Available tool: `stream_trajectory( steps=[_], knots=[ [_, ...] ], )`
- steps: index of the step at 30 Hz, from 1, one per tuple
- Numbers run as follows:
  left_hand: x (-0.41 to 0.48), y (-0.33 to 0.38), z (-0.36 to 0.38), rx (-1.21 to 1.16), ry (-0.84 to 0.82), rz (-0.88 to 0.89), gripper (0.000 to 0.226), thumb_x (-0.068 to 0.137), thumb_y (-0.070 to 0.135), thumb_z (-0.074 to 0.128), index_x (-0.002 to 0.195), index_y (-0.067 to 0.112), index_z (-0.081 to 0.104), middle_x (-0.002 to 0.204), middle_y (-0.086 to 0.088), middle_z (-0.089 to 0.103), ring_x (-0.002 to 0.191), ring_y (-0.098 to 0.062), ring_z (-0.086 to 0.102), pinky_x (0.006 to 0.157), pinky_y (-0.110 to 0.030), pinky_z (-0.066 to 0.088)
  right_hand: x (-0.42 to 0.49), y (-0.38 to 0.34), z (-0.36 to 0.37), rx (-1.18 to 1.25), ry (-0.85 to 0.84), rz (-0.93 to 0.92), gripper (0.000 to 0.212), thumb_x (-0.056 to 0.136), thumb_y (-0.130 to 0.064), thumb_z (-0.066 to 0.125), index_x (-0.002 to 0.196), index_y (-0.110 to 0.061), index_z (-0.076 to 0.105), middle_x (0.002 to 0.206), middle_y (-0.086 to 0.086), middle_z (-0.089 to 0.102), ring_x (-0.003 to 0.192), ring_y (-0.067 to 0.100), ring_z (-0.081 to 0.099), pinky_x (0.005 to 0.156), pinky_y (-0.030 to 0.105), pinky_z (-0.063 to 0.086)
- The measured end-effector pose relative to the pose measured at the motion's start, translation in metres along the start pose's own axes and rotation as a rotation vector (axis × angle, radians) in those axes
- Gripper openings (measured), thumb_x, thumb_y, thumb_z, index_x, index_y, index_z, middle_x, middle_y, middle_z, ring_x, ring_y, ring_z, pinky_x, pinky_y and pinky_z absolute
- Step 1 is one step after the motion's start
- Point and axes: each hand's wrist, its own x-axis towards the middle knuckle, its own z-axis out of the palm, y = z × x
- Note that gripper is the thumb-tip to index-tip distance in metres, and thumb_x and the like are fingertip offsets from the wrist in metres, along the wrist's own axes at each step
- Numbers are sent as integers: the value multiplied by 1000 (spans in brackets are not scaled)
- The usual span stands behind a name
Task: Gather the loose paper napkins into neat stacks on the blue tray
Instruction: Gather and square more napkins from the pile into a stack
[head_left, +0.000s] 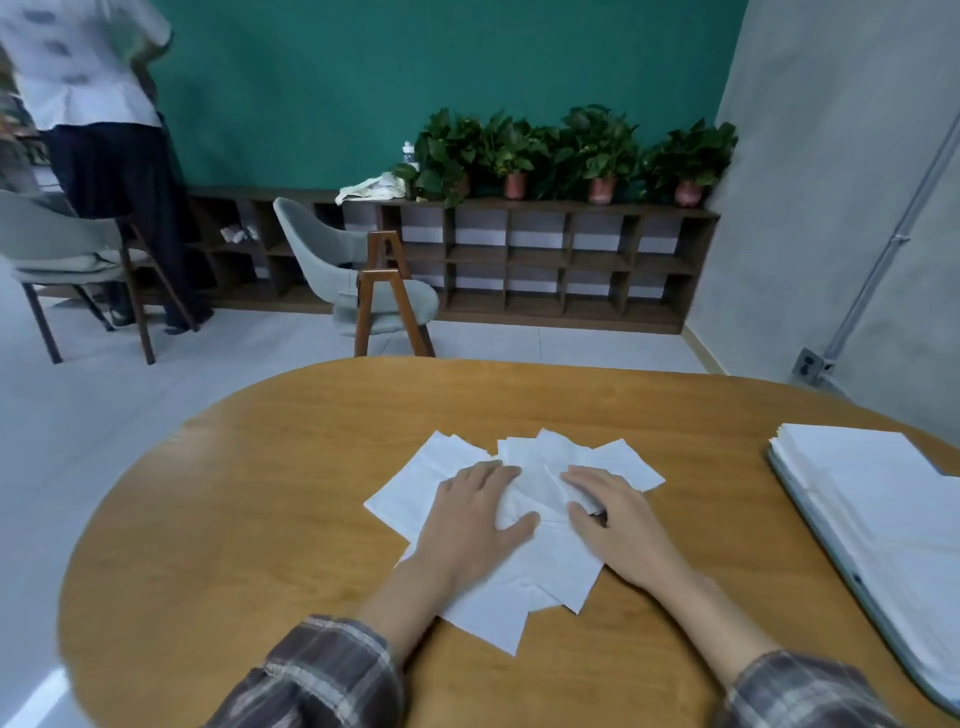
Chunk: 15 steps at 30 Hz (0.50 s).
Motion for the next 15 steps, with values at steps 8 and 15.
stream_trajectory(
  steps=[8,15],
  knots=[
    [32,10,-13,46,-47,-114,52,81,72,66,119,37,57,114,16,48,114,-14,46,98,-36,37,7,18,-10,69,34,-19,39,95,-24,76,134,-27,70,138,-23,62,127,-10,52,99,-2,31],
    [31,12,-3,4,102,41,56,75,70,61,123,40,61,138,19,43,129,-3,43,115,-39,28,11,24,-9,38,219,-89,17,91,-12,79,105,-20,83,111,-15,79,102,-1,70,86,14,52]
  ],
)
